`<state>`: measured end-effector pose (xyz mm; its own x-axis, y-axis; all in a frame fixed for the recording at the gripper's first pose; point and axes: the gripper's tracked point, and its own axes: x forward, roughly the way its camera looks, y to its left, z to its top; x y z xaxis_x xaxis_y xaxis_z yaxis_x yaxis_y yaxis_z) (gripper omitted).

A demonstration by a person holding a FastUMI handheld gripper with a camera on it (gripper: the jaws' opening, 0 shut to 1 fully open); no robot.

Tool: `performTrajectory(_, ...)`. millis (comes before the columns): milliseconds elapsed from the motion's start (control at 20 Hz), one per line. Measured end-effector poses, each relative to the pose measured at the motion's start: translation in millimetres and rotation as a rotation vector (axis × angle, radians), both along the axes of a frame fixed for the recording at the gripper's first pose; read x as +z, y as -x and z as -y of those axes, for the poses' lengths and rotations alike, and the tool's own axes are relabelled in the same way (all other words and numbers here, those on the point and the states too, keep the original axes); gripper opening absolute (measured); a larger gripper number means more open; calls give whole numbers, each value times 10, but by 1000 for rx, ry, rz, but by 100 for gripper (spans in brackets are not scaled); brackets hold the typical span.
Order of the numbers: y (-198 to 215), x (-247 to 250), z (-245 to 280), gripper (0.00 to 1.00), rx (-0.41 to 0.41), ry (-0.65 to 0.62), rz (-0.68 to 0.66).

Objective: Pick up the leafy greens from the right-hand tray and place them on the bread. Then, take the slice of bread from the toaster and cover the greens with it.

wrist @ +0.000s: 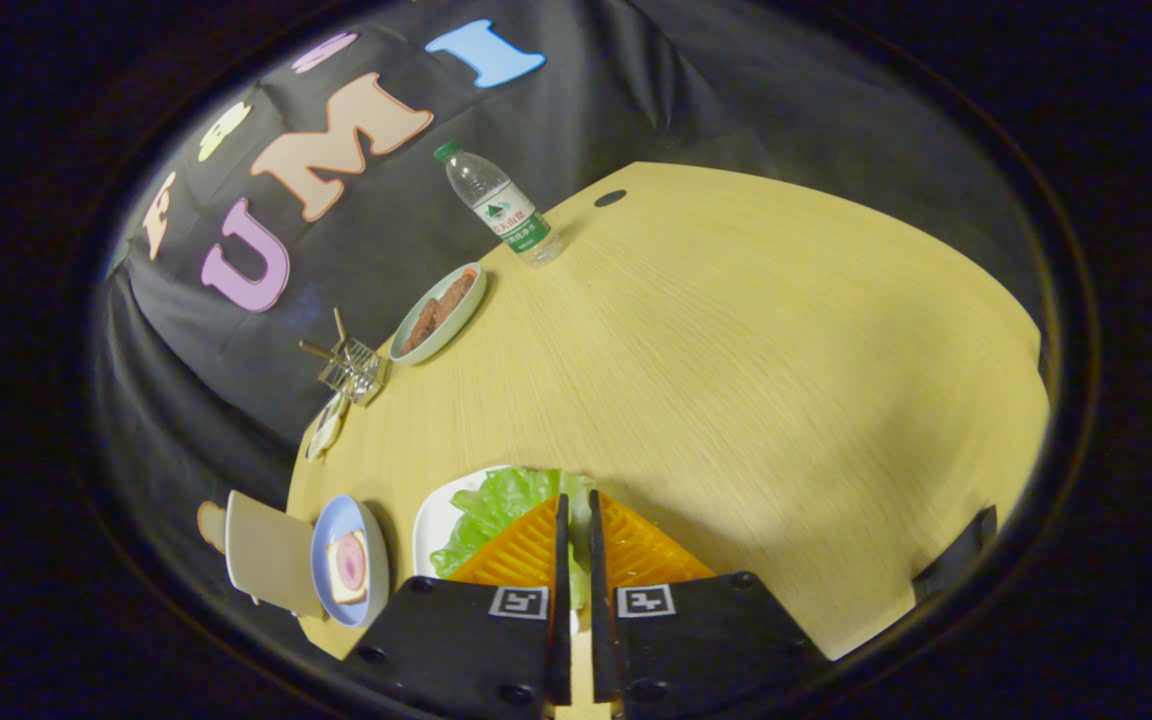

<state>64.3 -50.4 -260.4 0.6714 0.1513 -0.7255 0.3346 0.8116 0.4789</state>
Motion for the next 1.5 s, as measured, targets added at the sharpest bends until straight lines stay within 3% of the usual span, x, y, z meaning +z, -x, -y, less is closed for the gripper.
performTrajectory(350, -63, 405, -82, 7, -25, -67, 94)
performTrajectory(850, -110, 958, -438, 3, 18, -84, 205)
performTrajectory(1200, -132, 1560, -1324, 3, 139, -187, 322)
performTrajectory(1500, -97, 1668, -2367, 3, 266, -275, 360)
